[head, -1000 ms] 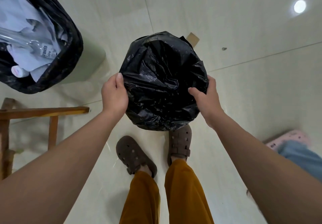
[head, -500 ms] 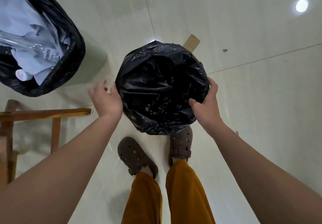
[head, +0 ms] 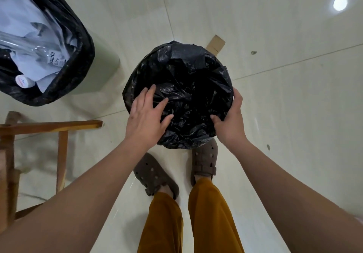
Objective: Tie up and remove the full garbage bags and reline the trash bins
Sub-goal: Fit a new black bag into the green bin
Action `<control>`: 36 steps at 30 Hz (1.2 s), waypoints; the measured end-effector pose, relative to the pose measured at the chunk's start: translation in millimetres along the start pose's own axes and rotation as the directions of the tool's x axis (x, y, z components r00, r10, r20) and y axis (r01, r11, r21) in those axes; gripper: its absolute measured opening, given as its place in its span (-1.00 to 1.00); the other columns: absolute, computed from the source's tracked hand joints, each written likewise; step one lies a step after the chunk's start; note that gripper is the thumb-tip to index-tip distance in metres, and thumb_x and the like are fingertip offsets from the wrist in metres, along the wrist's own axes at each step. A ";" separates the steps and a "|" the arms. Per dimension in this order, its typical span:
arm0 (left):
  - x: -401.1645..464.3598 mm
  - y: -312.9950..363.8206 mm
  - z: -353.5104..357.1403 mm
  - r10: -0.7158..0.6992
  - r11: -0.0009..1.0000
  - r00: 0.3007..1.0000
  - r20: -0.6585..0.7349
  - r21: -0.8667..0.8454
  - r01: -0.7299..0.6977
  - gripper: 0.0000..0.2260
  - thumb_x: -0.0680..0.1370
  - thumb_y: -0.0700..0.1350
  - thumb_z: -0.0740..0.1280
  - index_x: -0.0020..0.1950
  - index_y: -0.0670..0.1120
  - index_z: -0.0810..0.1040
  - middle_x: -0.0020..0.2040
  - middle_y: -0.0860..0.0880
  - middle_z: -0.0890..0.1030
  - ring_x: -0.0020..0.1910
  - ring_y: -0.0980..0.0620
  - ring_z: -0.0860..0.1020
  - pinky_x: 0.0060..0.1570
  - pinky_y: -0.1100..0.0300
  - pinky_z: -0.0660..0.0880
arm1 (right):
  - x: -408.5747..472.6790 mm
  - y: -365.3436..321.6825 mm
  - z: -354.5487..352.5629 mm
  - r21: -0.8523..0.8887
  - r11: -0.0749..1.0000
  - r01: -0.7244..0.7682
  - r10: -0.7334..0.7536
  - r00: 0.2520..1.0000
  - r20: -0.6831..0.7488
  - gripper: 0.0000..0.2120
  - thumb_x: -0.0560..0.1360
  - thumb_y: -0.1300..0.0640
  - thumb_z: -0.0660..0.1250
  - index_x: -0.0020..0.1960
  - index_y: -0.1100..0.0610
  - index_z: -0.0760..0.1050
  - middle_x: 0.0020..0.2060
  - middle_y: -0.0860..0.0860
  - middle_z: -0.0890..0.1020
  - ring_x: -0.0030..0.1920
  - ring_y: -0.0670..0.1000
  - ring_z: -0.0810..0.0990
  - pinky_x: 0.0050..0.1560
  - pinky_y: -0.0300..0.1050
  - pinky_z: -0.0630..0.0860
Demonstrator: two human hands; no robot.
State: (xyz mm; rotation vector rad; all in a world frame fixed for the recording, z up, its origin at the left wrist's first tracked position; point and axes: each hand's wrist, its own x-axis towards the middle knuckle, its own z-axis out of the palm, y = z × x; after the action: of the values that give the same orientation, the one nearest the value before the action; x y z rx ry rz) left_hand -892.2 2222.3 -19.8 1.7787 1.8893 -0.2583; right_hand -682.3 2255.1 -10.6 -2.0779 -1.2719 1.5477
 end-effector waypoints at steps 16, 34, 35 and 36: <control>-16.9 1.1 -12.0 0.115 0.991 0.982 -0.153 0.088 -0.102 -0.56 0.52 -0.03 0.37 0.36 -0.14 0.44 0.48 -0.21 0.26 0.49 -0.18 0.13 0.46 -0.08 0.05 | -9.1 -2.3 -6.0 0.068 0.997 -0.037 0.049 0.982 -0.180 -0.35 0.57 0.23 0.29 0.53 -0.07 0.07 0.37 -0.01 0.39 0.32 0.04 0.45 0.37 0.06 0.41; -12.0 -6.9 -2.6 -0.410 0.110 0.825 0.389 -0.877 0.468 -0.77 0.63 -0.20 0.23 0.28 -0.04 0.44 0.19 0.02 0.58 0.14 0.03 0.58 0.24 -0.02 0.51 | -1.3 4.4 -7.4 0.408 0.908 -0.092 0.169 0.973 -0.157 -0.27 0.47 0.40 0.24 0.45 -0.20 0.13 0.28 -0.09 0.48 0.17 -0.04 0.58 -0.02 -0.19 0.59; -12.3 -6.5 -3.6 -0.436 0.202 0.832 0.344 -0.863 0.463 -0.76 0.61 -0.17 0.27 0.28 -0.02 0.42 0.18 0.06 0.56 0.12 0.06 0.57 0.25 0.00 0.49 | -3.9 1.6 -5.8 0.368 0.926 -0.081 0.161 0.968 -0.192 -0.28 0.49 0.37 0.26 0.47 -0.16 0.12 0.32 -0.10 0.44 0.23 -0.05 0.54 0.07 -0.15 0.58; -12.4 -5.6 -5.1 -0.464 0.327 0.845 0.266 -0.835 0.442 -0.72 0.59 -0.14 0.31 0.29 0.00 0.40 0.19 0.07 0.53 0.11 0.07 0.55 0.26 0.04 0.47 | -7.9 -0.5 -3.4 0.308 0.949 -0.072 0.147 0.962 -0.229 -0.30 0.50 0.32 0.29 0.48 -0.12 0.10 0.35 -0.09 0.40 0.28 -0.05 0.48 0.18 -0.08 0.55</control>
State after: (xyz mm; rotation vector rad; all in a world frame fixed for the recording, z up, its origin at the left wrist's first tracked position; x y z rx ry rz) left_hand -898.9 2213.4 -10.5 0.5004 1.9300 0.5088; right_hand -679.9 2250.4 -3.7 -2.0922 -0.7930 1.3673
